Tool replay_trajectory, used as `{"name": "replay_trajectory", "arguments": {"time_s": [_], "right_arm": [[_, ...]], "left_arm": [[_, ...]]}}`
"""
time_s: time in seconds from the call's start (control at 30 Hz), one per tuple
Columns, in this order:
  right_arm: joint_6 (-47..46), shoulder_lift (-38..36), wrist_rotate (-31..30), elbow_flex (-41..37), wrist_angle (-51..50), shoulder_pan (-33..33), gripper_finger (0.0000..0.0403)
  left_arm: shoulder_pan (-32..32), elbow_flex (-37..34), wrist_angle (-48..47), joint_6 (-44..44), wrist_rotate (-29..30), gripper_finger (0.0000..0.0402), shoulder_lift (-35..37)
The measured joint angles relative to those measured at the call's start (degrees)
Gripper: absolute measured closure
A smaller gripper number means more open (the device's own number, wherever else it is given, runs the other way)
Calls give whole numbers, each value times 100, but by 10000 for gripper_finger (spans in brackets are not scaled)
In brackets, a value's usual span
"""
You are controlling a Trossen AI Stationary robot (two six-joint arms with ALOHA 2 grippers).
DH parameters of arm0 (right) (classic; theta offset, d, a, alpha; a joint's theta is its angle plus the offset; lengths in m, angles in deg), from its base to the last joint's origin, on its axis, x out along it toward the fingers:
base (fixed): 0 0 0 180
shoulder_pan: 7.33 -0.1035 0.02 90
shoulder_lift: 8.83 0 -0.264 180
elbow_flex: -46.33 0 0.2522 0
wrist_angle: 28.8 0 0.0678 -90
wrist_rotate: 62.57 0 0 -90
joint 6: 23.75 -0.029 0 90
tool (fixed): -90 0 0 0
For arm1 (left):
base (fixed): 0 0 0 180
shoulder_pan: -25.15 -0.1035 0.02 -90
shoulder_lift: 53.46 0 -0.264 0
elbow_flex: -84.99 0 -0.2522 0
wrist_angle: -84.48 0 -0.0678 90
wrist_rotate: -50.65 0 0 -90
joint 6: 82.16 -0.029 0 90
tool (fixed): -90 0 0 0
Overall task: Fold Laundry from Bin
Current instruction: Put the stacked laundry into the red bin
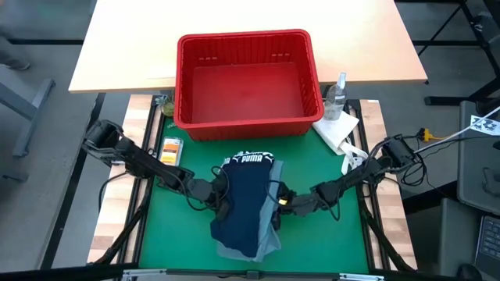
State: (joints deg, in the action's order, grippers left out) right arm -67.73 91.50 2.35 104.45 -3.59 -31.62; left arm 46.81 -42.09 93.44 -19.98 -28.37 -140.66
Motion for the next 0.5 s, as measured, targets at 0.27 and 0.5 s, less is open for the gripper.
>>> {"name": "replay_trajectory", "arguments": {"time_s": [0.27, 0.5], "right_arm": [[228, 0, -3, 57, 397, 220, 400], [451, 0, 190, 321, 354, 462, 400]], "left_arm": [[-158, 0, -244, -158, 7, 399, 502], [-230, 115, -771, -410, -5, 399, 894]]}}
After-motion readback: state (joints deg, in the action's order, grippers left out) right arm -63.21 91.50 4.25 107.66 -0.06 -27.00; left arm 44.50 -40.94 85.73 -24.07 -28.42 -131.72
